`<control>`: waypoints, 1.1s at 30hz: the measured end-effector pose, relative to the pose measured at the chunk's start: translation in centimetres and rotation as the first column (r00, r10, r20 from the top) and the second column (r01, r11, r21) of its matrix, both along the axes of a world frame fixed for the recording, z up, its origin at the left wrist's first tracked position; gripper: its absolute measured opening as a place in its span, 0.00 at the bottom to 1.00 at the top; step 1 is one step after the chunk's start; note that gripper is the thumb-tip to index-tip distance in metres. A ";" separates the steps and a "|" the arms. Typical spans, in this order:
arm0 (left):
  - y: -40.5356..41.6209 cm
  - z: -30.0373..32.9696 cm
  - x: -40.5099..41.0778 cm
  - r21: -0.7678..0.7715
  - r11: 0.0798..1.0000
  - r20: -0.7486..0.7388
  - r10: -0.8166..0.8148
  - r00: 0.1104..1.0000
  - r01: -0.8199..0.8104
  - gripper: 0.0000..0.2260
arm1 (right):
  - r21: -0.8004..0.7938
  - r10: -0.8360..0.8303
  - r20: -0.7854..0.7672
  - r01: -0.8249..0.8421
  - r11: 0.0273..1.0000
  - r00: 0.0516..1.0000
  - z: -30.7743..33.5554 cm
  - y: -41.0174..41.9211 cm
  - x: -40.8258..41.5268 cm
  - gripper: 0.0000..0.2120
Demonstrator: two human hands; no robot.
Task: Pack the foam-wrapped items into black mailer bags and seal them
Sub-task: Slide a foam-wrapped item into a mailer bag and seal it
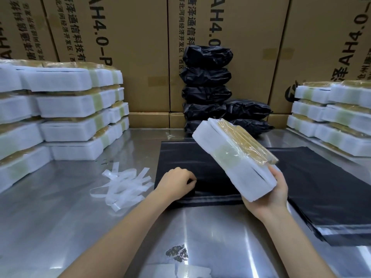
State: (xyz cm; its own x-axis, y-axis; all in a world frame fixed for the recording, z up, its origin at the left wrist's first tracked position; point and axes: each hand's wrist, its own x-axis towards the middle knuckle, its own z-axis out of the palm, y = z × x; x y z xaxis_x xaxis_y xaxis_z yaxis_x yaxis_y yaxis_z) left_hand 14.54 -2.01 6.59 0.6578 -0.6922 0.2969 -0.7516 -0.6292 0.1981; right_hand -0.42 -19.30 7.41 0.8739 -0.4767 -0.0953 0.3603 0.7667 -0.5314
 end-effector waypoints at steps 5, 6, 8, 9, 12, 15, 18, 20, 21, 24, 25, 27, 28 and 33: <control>-0.8 0.5 0.6 -0.210 0.972 -0.227 0.061 0.972 -0.110 0.08 | -0.085 0.085 0.037 -0.082 0.993 0.996 0.2 1.4 -2.1 0.11; -1.2 1.0 0.3 -0.311 0.933 -0.322 0.073 0.944 -0.178 0.07 | -0.125 0.102 0.032 -0.098 0.987 0.994 0.3 1.5 -2.7 0.12; -2.2 1.7 -1.3 -0.504 0.710 -0.551 0.174 0.816 -0.491 0.06 | -0.186 0.152 -0.001 -0.149 0.971 0.988 0.6 1.7 -4.0 0.14; -1.8 2.1 -2.3 -0.539 0.590 -0.617 0.208 0.759 -0.601 0.11 | -0.198 0.192 -0.021 -0.192 0.961 0.981 0.8 1.8 -4.7 0.15; -2.5 2.9 -4.7 -0.651 0.520 -0.561 0.162 0.812 -0.553 0.19 | -0.214 0.309 -0.091 -0.322 0.922 0.947 1.3 2.0 -6.3 0.19; -2.4 2.5 -3.2 -0.551 0.426 -0.757 0.108 0.645 -0.718 0.13 | -0.211 0.358 -0.123 -0.377 0.902 0.926 1.9 2.3 -7.4 0.23; -1.2 3.0 -0.2 -0.659 0.593 -0.715 -0.305 0.629 -0.462 0.03 | -0.246 0.344 -0.154 -0.373 0.895 0.926 1.8 2.1 -7.7 0.23; -0.8 3.2 0.1 -0.674 0.667 -0.633 -0.300 0.713 -0.318 0.03 | -0.250 0.294 -0.189 -0.336 0.908 0.937 1.5 1.7 -7.4 0.18; -1.1 3.2 0.2 -0.672 0.684 -0.595 -0.271 0.756 -0.284 0.02 | -0.249 0.263 -0.209 -0.311 0.917 0.942 1.5 1.5 -7.2 0.16; -1.3 3.4 0.9 -0.648 0.729 -0.510 -0.199 0.837 -0.221 0.04 | -0.236 0.188 -0.241 -0.245 0.940 0.952 1.4 0.8 -6.7 0.15; -1.2 3.5 1.1 -0.633 0.750 -0.480 -0.184 0.858 -0.193 0.04 | -0.226 0.171 -0.241 -0.227 0.947 0.955 1.4 0.5 -6.6 0.15; -0.9 3.8 1.2 -0.611 0.780 -0.390 -0.153 0.908 -0.131 0.05 | -0.205 0.145 -0.242 -0.197 0.959 0.959 1.6 0.0 -6.5 0.15; -0.9 4.1 1.1 -0.615 0.780 -0.345 -0.138 0.928 -0.113 0.05 | -0.202 0.132 -0.245 -0.183 0.962 0.961 1.6 -0.2 -6.4 0.15; -1.3 5.6 0.5 -0.620 0.784 -0.256 -0.166 0.952 -0.030 0.06 | -0.216 0.068 -0.250 -0.124 0.969 0.966 1.5 0.0 -6.0 0.19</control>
